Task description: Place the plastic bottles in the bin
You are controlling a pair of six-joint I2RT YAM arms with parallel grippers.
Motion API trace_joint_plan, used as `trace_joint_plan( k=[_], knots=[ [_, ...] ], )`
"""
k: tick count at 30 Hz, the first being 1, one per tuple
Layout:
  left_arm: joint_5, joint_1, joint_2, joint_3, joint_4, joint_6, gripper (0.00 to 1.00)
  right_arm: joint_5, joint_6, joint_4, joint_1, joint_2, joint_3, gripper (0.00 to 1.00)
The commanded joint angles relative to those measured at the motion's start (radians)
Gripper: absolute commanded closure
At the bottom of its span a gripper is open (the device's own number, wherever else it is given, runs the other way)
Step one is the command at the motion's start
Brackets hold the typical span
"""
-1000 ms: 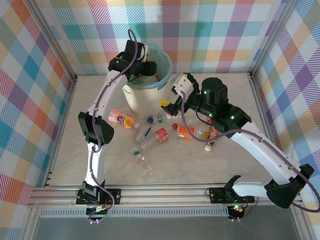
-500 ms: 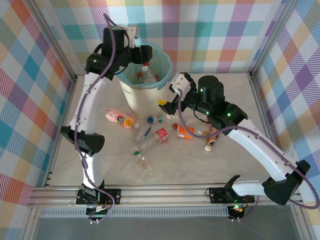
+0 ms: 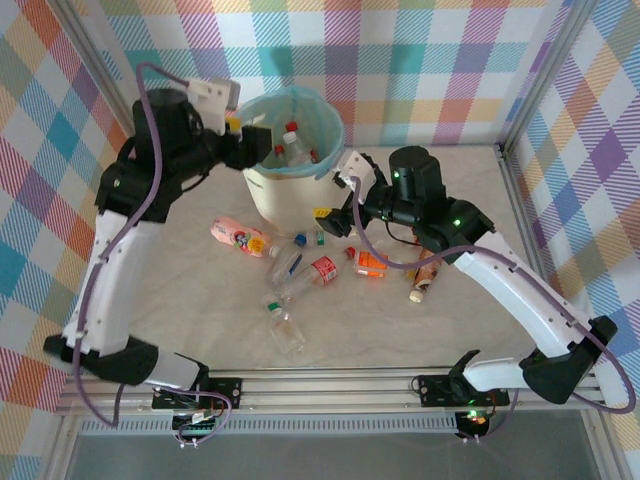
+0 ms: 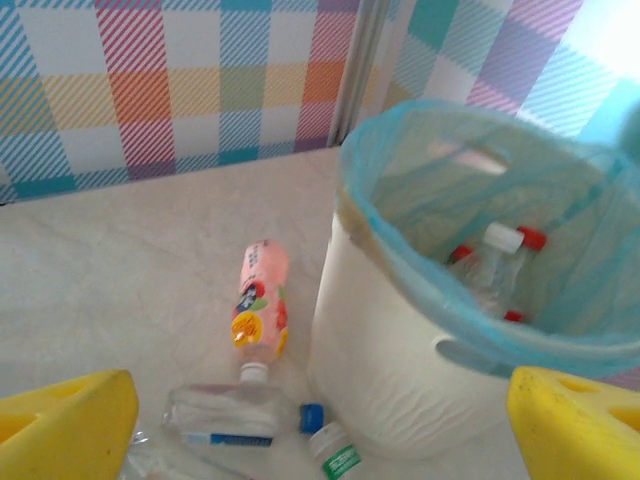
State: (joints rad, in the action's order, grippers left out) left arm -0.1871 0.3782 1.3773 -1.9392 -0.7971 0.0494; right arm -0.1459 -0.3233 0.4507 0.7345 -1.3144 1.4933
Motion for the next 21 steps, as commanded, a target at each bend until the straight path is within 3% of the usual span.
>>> trace_joint_plan(
  k=[1,7,10,16,21],
  knots=[
    [-0.016,0.010,-0.152,0.163,0.057,0.087,0.30,0.020,0.194,0.064,0.012,-0.017,0.006,0.11],
    [-0.018,0.011,-0.427,0.476,0.083,0.172,0.29,0.170,0.743,0.093,0.087,-0.061,-0.076,0.24],
    [-0.015,0.011,-0.536,0.598,0.090,0.179,0.21,0.239,0.968,0.155,0.147,-0.126,-0.076,0.21],
    [0.039,0.011,-0.676,0.760,0.026,0.169,0.19,0.302,1.272,0.157,0.248,-0.227,-0.110,0.16],
    [0.097,0.011,-0.764,0.831,-0.023,0.142,0.19,0.262,1.471,0.215,0.268,-0.339,-0.091,0.11]
  ],
)
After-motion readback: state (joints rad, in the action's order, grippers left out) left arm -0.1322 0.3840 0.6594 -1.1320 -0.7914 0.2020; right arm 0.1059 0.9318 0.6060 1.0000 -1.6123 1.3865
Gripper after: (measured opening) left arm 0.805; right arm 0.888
